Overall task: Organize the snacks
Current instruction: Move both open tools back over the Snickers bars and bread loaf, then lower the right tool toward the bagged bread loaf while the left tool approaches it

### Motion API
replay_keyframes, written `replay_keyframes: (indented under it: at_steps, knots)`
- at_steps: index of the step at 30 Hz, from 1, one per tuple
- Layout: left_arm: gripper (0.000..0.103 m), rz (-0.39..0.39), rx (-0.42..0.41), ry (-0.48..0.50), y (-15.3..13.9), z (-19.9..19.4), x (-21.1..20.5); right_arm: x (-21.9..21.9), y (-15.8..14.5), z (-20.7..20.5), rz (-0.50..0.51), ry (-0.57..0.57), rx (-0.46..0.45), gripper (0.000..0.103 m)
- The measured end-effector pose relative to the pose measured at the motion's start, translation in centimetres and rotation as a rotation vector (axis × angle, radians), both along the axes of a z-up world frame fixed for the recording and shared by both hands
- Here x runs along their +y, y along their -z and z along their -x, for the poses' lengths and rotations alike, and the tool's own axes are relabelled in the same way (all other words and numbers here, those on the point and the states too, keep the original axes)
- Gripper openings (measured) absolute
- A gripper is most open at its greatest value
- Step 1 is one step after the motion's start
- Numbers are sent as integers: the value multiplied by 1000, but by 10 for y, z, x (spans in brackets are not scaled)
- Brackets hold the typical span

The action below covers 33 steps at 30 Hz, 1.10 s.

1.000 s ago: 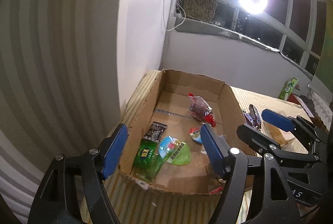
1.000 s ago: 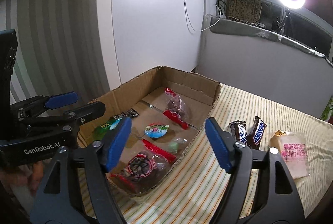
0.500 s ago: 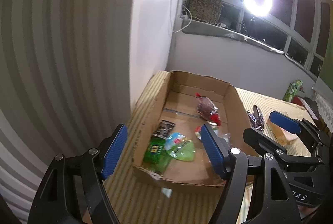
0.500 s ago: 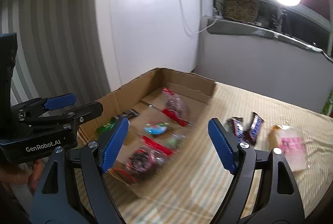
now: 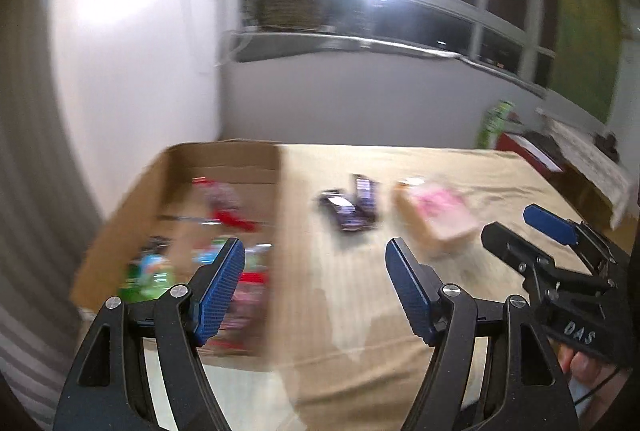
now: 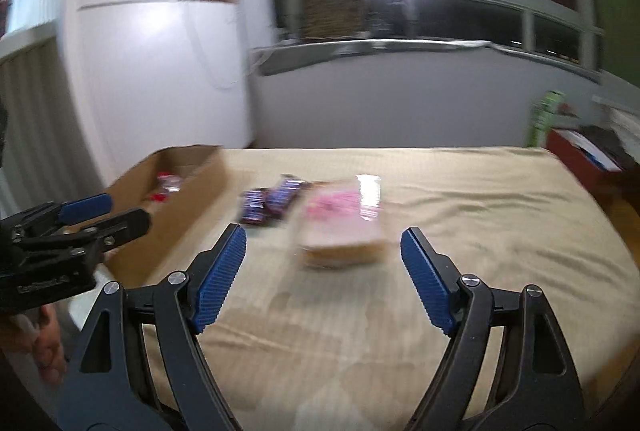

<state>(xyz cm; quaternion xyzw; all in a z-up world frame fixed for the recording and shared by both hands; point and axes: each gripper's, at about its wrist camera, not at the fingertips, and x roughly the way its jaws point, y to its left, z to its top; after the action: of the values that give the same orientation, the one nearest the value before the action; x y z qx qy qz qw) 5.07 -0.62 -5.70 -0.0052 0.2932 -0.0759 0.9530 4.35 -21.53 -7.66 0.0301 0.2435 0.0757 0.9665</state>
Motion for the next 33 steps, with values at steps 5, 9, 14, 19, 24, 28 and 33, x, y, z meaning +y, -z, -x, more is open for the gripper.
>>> replay_keyframes:
  at_steps: [5, 9, 14, 19, 24, 28, 33]
  knots:
    - [73, -24, -20, 91, -5, 14, -38, -30, -5, 21, -9, 69, -14, 86]
    - [73, -22, -24, 104, -9, 23, -38, -27, -14, 30, -6, 59, -38, 86]
    - [73, -17, -40, 84, -15, 32, -28, -17, -18, 37, 3, 42, -49, 86]
    - [73, -14, -45, 68, -16, 39, -21, -9, -19, 38, 11, 33, -49, 86]
    - [73, -8, -35, 61, -12, 36, -17, -6, -13, 30, 17, 22, -31, 86]
    - [75, -6, -16, 63, -5, 30, -20, -6, -3, 18, 14, 18, -4, 86]
    - [78, 8, 42, 74, 16, 9, -26, -6, 15, -12, 21, 6, 47, 86]
